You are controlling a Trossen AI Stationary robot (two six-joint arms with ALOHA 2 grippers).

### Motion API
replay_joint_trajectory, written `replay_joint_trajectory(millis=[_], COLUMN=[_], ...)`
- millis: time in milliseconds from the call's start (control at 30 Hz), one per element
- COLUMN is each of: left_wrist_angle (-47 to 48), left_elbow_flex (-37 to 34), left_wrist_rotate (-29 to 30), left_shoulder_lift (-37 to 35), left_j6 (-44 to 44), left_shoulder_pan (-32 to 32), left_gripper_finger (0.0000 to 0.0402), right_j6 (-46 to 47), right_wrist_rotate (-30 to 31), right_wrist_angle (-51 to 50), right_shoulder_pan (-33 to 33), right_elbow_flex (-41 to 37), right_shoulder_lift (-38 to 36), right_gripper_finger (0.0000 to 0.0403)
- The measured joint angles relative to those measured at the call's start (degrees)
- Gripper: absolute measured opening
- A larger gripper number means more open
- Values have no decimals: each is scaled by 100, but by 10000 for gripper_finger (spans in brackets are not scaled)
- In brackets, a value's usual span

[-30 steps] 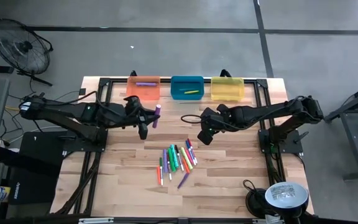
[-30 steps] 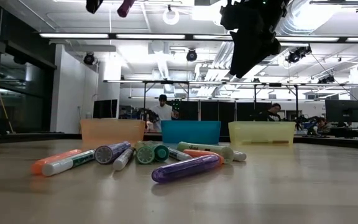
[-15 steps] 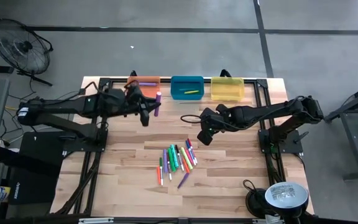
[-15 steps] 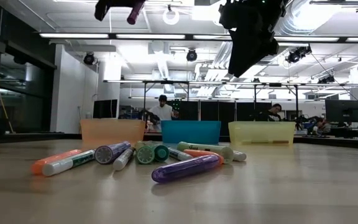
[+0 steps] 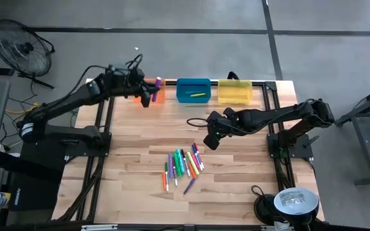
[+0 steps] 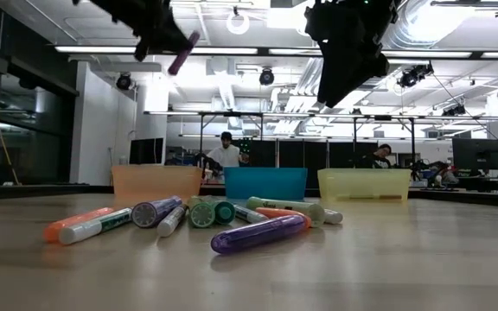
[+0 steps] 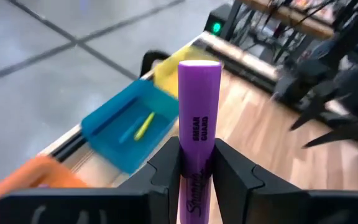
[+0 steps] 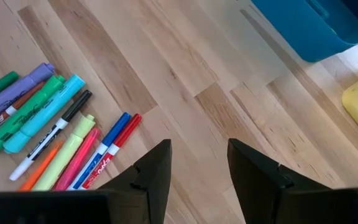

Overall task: Pick & Place Markers
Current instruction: Put the violet highlighter into the orange bin

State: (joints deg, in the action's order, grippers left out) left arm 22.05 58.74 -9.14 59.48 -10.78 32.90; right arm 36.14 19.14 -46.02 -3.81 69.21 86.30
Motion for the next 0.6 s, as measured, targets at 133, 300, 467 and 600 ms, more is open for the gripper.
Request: replay_joint_trajectory(millis=[133,300,467,600], left_wrist_angle=[162,256,327,501], left_elbow_flex=[0,0,0,4], left_wrist_rotate=[-960,-1805,-2078,-1821], left_shoulder_lift=[211,636,1108,1544], left_j6=[486,1031,1763,2373], left_shoulder_pan=[890,1665,2108,2280], left_gripper_finger=[69,69,69,69], right_j6=[-5,-46,-22,-20], right_wrist_rotate=[10,61,258,356], right_wrist_angle=[1,0,2,2], right_shoulder_pan=[0,0,4,4], right_elbow_flex=[0,0,0,0], right_shoulder_lift=[0,0,0,0], right_gripper_finger=[145,146,146,145])
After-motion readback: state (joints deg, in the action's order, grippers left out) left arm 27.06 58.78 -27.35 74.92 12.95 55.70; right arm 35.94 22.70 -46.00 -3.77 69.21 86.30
